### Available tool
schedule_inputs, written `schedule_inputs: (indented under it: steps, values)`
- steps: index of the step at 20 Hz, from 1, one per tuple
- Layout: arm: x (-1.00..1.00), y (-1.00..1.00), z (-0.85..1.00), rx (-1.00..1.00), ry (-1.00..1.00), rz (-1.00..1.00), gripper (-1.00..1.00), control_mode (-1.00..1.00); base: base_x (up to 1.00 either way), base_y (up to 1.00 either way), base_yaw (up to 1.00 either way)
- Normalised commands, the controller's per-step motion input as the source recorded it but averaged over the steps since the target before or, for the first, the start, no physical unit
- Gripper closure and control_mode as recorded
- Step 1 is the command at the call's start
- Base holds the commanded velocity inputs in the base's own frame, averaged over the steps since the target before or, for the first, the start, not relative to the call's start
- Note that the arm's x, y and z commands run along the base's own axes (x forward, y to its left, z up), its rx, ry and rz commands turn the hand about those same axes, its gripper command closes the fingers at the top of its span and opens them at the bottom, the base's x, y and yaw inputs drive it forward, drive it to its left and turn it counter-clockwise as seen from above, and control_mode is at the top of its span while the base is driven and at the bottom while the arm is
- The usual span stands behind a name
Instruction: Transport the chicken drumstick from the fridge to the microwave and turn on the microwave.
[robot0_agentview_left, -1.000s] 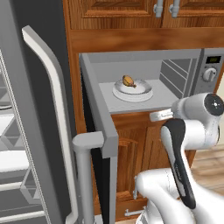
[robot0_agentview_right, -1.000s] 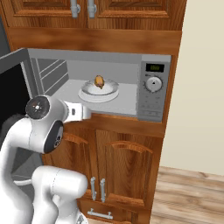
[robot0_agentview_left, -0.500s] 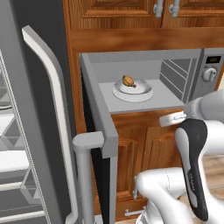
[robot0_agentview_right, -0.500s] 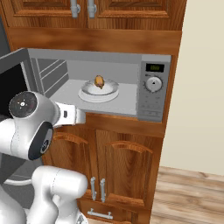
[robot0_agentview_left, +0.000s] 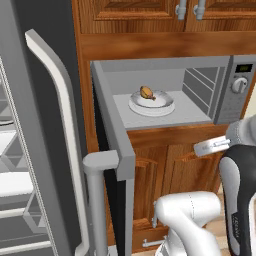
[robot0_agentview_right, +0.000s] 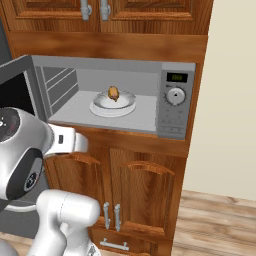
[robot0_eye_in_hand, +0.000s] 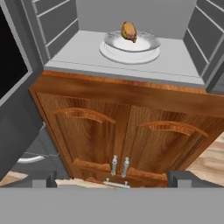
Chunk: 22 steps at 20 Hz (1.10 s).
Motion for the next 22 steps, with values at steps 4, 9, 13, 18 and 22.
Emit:
schedule_inputs:
  steps: [4, 9, 13, 18, 22]
  values:
    - [-0.35, 0.20, -0.06, -0.01, 0.00, 0.02, -1.00, -1.00, 0.00, 0.00, 0.00]
    - [-0.27, 0.26, -0.04, -0.03, -0.09, 0.00, -1.00, -1.00, 0.00, 0.00, 0.00]
    - [-0.40, 0.22, 0.00, -0.02, -0.05, 0.02, -1.00, -1.00, 0.00, 0.00, 0.00]
    - [-0.36, 0.21, 0.00, 0.00, -0.01, 0.02, -1.00, -1.00, 0.00, 0.00, 0.00]
    - [-0.16, 0.25, 0.00, 0.00, 0.00, 0.00, -1.00, -1.00, 0.00, 0.00, 0.00]
